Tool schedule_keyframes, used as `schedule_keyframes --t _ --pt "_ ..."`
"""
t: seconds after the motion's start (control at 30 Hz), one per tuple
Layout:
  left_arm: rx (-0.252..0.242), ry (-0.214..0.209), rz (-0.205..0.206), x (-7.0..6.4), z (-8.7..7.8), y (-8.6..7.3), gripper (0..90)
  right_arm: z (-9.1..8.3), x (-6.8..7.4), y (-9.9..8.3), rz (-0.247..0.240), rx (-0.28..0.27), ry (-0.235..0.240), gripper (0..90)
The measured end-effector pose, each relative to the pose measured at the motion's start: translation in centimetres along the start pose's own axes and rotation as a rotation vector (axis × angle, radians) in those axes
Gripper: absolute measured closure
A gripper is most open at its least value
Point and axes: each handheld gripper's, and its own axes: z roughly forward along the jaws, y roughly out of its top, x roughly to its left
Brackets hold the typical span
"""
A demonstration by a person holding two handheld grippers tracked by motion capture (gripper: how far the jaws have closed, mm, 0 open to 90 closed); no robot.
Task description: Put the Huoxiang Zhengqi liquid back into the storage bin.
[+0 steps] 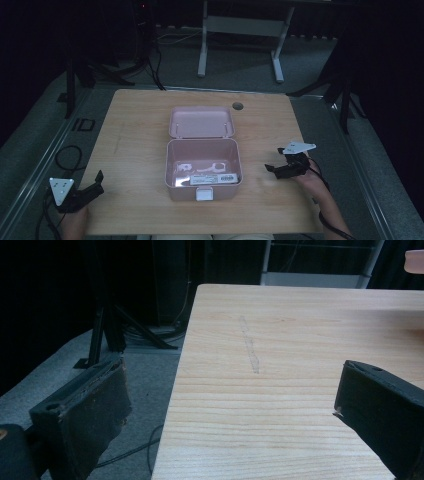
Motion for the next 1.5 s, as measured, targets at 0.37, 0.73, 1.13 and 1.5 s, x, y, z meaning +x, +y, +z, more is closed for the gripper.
schedule_keyframes --t 0.37,0.73,1.13,1.5 --pt "0.001 0.000 0.000 0.0 0.0 0.0 1.6 -1.5 -0.1 -3.3 0.144 -0.143 -0.207 12.3" --pt "-0.004 -0.001 -0.001 0.0 0.0 0.0 1.6 -1.8 1.1 -4.9 0.261 -0.159 -0.439 11.1" --pt "-0.007 -0.004 0.001 0.0 0.0 0.0 1.6 -3.1 1.3 -5.9 0.342 -0.176 -0.565 11.1" --pt "-0.013 0.001 0.008 -0.1 -0.1 -0.1 1.6 -3.6 0.2 -6.4 0.390 -0.186 -0.624 11.2"
